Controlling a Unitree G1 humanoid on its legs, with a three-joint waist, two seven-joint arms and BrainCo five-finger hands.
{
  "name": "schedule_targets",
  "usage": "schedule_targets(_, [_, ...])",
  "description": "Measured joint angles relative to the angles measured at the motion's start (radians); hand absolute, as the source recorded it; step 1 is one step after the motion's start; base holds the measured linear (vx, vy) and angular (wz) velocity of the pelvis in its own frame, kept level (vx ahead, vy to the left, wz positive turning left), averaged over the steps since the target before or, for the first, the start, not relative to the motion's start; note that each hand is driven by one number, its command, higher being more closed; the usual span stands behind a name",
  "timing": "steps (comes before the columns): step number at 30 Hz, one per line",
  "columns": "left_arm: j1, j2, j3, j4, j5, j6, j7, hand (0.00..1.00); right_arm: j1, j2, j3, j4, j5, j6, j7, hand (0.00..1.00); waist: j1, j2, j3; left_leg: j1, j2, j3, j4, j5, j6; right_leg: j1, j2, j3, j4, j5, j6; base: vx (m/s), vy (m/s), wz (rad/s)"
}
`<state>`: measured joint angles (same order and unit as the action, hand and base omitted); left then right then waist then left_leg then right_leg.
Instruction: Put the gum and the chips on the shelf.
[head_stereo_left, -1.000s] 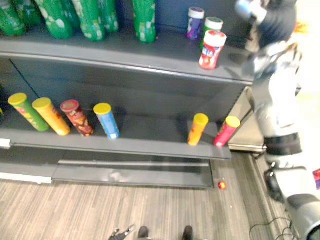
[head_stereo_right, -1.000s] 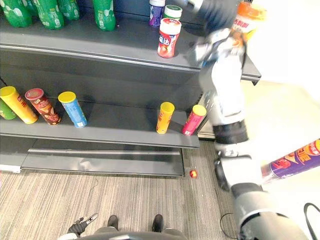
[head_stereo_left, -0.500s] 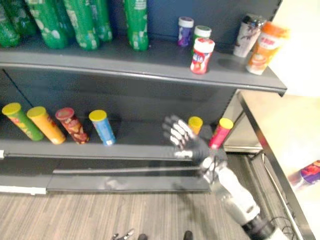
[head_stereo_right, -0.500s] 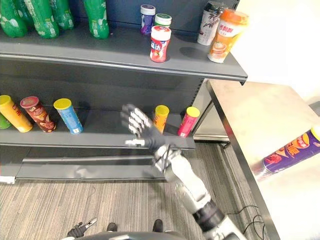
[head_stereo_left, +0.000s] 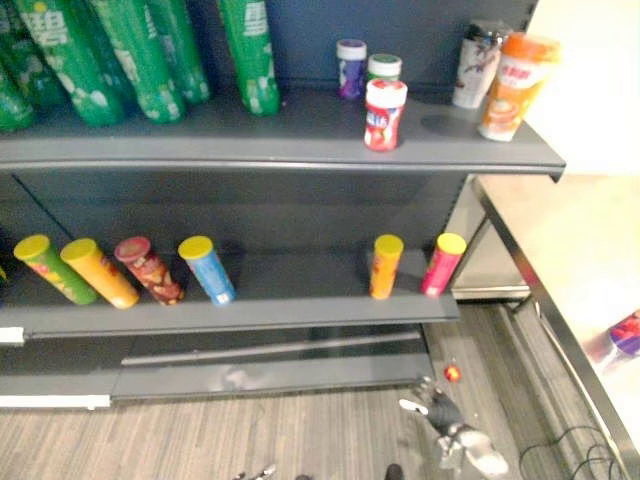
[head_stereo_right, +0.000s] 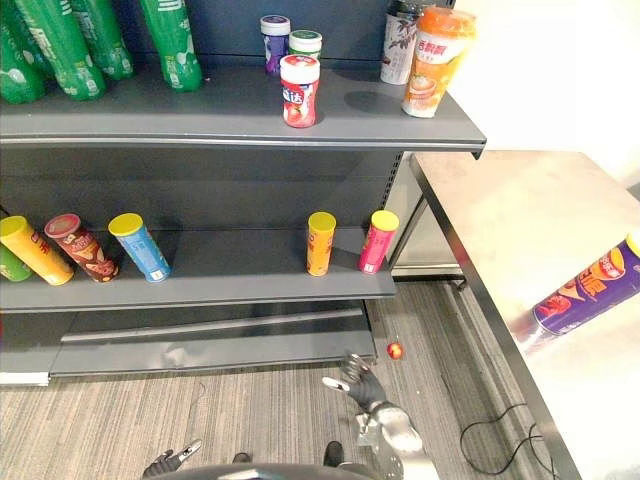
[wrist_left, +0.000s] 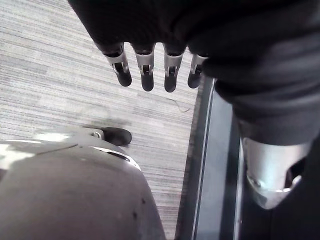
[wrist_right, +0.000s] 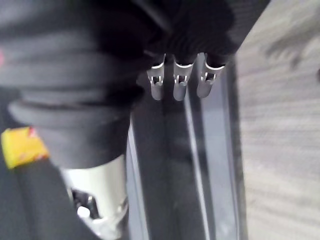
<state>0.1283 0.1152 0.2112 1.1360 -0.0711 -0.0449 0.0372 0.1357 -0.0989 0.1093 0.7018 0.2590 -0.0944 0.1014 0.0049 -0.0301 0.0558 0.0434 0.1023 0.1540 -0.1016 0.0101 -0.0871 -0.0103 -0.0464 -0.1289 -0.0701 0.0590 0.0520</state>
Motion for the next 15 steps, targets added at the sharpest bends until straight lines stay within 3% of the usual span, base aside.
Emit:
schedule_targets(7, [0.001, -0.004, -0.010, 0.006, -0.002, -0.019, 0.004, 0.00, 0.013, 0.003, -0.207, 0.299, -0.015, -0.005, -0.030, 0.00, -0.003, 0.010, 0.000, 0.020, -0.008, 0.004, 0.000, -0.010, -0.002, 0.019, -0.008, 0.002, 0.000, -0.008, 0.009, 0.03, 0.007, -0.01])
schedule_targets(15, [-0.001, -0.003, -0.010, 0.019, -0.004, -0.032, -0.002, 0.00, 0.026, 0.006, -0.329, 0.415, -0.025, -0.002, -0.056, 0.00, -0.007, 0.011, 0.002, 0.021, -0.016, 0.005, 0.000, -0.015, 0.004, 0.020, -0.015, 0.002, -0.002, -0.012, 0.014, 0.00, 0.000, 0.00])
